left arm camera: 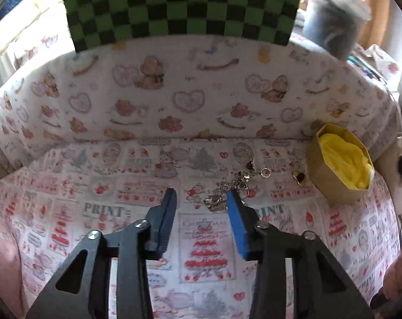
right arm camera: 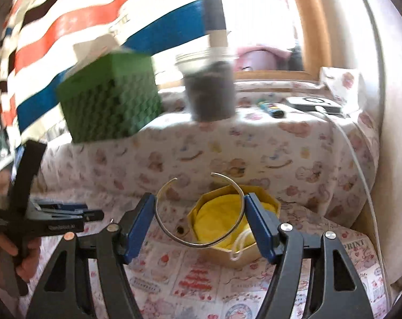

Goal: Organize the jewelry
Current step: 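Carry the bangle over the yellow-lined box with the right tool while the left tool grasps a silver charm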

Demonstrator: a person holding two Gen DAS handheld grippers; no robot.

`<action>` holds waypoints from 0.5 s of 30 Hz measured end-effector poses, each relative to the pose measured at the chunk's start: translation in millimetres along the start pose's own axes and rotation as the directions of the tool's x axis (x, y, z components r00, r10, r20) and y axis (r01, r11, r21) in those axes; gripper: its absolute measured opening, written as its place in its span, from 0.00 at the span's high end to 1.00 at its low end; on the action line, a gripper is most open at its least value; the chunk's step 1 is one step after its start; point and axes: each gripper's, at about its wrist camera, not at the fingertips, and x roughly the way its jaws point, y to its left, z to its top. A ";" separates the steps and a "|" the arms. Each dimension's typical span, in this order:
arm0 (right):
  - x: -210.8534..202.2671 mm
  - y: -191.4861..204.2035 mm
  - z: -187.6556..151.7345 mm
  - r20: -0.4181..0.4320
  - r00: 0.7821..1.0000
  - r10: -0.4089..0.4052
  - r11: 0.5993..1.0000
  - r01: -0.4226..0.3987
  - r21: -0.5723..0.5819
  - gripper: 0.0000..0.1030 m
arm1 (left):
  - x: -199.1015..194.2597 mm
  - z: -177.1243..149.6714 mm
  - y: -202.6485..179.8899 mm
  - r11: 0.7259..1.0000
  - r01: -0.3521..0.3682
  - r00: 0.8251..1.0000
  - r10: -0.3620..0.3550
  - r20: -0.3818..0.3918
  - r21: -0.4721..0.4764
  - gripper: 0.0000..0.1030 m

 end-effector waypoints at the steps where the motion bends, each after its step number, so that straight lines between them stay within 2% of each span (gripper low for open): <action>1: -1.4 -0.5 2.1 0.008 1.000 -0.012 1.000 0.012 -0.002 0.35 | 4.9 -1.0 -3.4 1.000 -0.003 1.000 0.003 -0.015 0.008 0.64; 4: -6.2 -9.1 1.7 0.023 0.999 -0.033 0.999 0.033 0.008 0.35 | 17.9 -3.9 -11.8 0.999 0.021 0.999 -0.020 -0.039 0.027 0.66; 7: -3.0 -15.2 0.9 0.013 0.999 -0.034 0.999 0.033 0.026 0.35 | 27.8 -0.9 -17.8 0.999 -0.030 0.999 0.032 -0.038 0.039 0.68; 10: 0.5 -18.8 -0.1 0.001 0.999 -0.039 0.999 0.038 0.029 0.35 | 33.9 -1.9 -24.8 0.997 -0.049 0.998 0.051 -0.037 0.052 0.76; 12: 2.2 -19.5 -0.5 -0.002 0.999 -0.039 0.999 0.039 0.033 0.35 | 37.1 -3.1 -23.2 0.998 -0.046 0.997 0.048 -0.056 0.033 0.88; 15: 3.8 -21.1 -0.9 -0.010 0.999 -0.053 0.998 0.053 0.043 0.35 | 39.5 0.0 -18.1 0.999 -0.043 0.997 0.043 -0.068 0.012 0.91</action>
